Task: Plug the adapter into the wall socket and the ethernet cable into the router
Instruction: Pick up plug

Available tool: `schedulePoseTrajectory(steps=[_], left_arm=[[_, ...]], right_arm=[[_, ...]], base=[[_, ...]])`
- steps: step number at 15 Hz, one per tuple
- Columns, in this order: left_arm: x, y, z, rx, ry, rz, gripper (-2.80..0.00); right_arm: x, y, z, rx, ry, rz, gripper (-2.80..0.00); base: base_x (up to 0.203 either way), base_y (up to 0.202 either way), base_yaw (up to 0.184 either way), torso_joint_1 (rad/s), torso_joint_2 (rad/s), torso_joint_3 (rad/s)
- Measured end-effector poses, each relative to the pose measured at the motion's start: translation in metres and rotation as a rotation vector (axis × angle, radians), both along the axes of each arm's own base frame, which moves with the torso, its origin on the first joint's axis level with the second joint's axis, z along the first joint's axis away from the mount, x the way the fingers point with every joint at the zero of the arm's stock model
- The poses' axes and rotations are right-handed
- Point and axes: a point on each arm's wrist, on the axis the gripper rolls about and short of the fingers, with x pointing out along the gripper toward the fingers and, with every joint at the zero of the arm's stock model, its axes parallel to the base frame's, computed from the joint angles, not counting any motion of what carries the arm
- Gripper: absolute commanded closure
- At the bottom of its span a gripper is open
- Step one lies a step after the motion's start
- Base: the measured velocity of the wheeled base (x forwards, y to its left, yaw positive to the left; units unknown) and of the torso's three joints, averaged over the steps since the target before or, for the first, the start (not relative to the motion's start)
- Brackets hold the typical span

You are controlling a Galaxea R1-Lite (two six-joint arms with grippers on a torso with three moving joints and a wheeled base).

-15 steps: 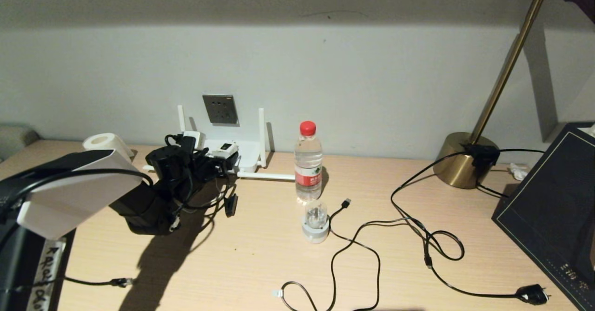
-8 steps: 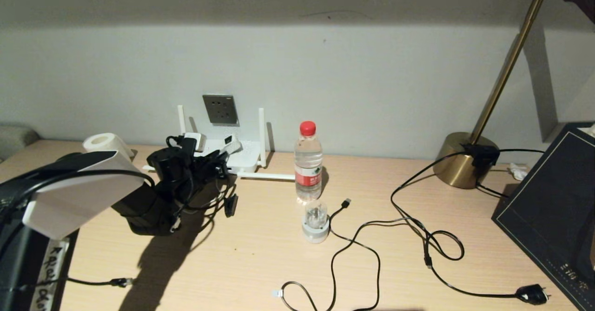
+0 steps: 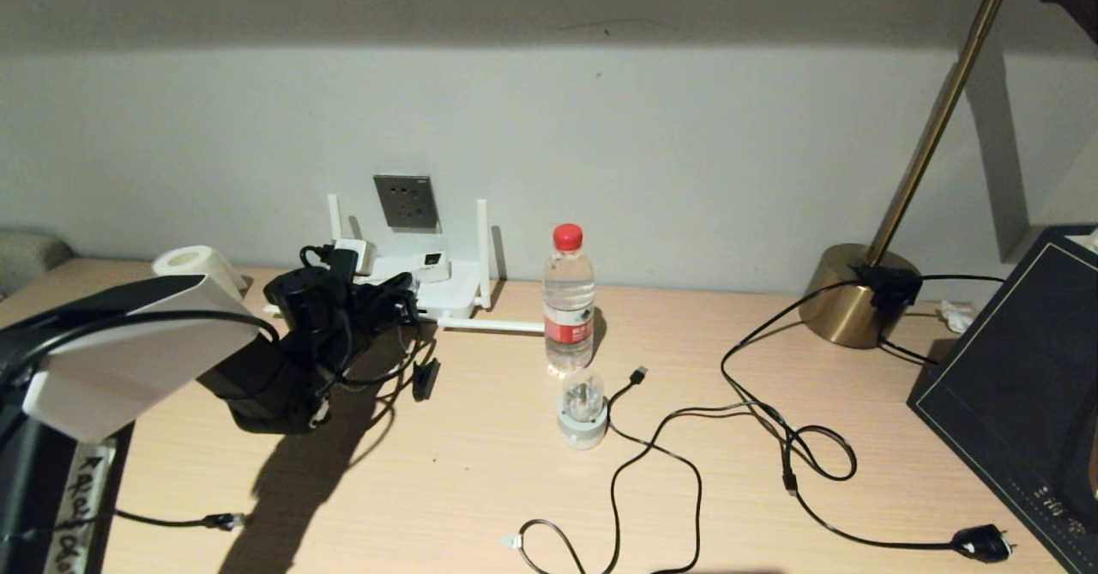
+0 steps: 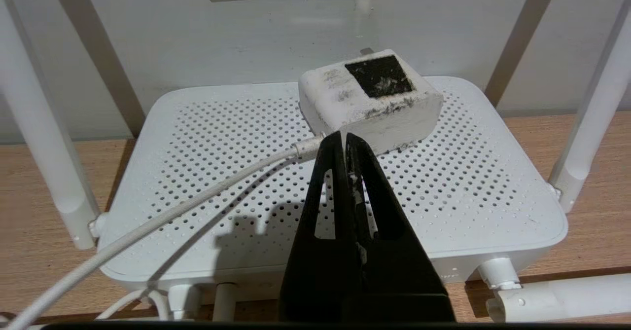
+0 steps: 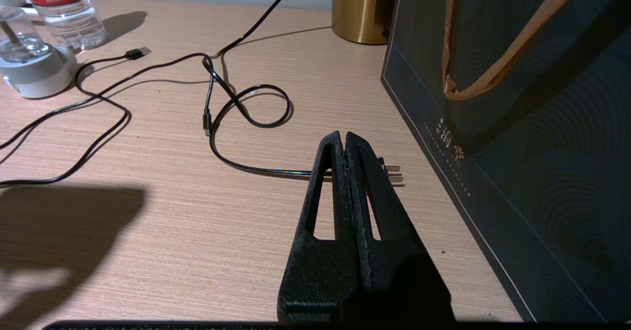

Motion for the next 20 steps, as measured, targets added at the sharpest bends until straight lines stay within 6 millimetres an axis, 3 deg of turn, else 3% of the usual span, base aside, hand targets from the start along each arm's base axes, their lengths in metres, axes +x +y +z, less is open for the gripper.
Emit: schedulePoseTrajectory(steps=[4, 10, 11, 16, 20], left_arm=[[-0.006, 0.0, 0.022, -0.001, -0.014, -0.014, 0.0], [-0.016, -0.014, 0.058, 0.009, 0.192, -0.027, 0.0], [-0.014, -0.02, 0.063, 0.0, 0.204, -0.011, -2.8], [-0.003, -0.042, 0.077, -0.017, 0.209, 0.053, -2.8], [0.005, -0.053, 0.067, -0.006, 0.224, 0.152, -2.8]], right_arm=[[0.0, 0.0, 0.0, 0.0, 0.0, 0.0, 0.0], [0.0, 0.0, 0.0, 0.0, 0.0, 0.0, 0.0], [0.0, 0.0, 0.0, 0.0, 0.0, 0.0, 0.0], [0.0, 0.0, 0.0, 0.0, 0.0, 0.0, 0.0], [0.0, 0.0, 0.0, 0.0, -0.001, 0.0, 0.0]], base=[[0.0, 0.0, 0.0, 0.0, 0.0, 0.0], [0.0, 0.0, 0.0, 0.0, 0.0, 0.0], [0.0, 0.0, 0.0, 0.0, 0.0, 0.0], [0.0, 0.0, 0.0, 0.0, 0.0, 0.0], [0.0, 0.0, 0.0, 0.0, 0.0, 0.0]])
